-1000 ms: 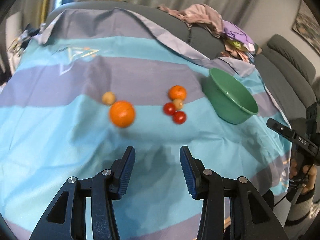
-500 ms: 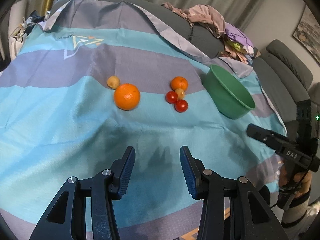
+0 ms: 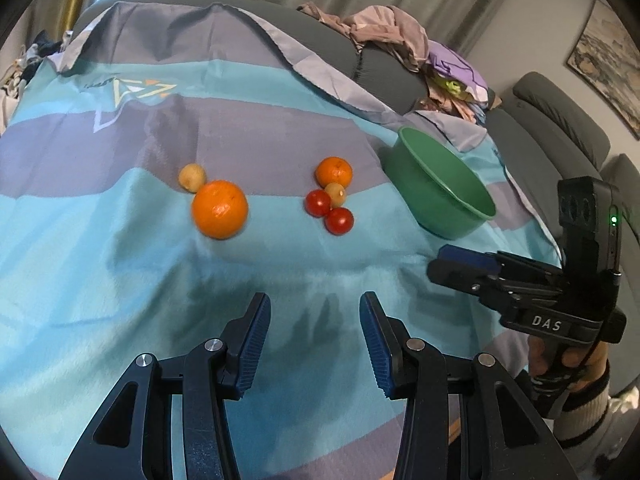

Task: Organize fruits
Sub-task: 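Move both tools back toward the remaining tomatoes, then grasp a cherry tomato with the left tool while the right tool grasps another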

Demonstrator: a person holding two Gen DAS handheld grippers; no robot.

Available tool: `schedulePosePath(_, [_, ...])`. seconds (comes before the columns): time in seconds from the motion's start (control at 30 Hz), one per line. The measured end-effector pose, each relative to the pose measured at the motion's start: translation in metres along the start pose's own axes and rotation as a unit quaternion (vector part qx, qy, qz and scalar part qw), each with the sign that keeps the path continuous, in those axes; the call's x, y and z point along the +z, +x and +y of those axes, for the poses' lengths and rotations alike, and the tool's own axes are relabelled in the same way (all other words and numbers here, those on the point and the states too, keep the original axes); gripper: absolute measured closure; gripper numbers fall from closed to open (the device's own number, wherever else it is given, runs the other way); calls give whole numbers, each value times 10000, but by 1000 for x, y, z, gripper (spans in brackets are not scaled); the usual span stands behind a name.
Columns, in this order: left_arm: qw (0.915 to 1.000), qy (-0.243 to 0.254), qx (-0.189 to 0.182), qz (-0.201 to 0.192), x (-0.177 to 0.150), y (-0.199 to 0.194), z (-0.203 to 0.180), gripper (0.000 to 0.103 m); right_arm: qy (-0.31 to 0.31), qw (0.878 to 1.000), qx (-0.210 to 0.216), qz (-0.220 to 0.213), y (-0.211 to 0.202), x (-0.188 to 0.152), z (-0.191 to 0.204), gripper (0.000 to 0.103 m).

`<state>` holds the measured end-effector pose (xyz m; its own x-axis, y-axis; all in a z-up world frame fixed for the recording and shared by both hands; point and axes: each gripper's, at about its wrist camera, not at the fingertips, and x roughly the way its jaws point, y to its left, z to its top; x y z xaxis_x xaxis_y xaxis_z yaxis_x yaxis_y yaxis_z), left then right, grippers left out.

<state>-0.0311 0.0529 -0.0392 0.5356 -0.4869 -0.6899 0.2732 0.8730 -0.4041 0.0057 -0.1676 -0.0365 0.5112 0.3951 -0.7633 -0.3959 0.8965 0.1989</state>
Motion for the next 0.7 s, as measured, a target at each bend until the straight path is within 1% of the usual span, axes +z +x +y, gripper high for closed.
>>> schedulePosePath(0.13, [10000, 54, -7, 10, 7, 5, 0, 58, -14, 10000, 28, 37, 10, 7, -1, 57])
schedulePosePath(0.53, [9991, 310, 268, 67, 32, 26, -1, 58, -14, 9998, 73, 177, 41, 23, -6, 57])
schedulePosePath(0.7, [9987, 429, 263, 114, 39, 35, -1, 58, 0, 9997, 48, 247, 54, 29, -11, 57])
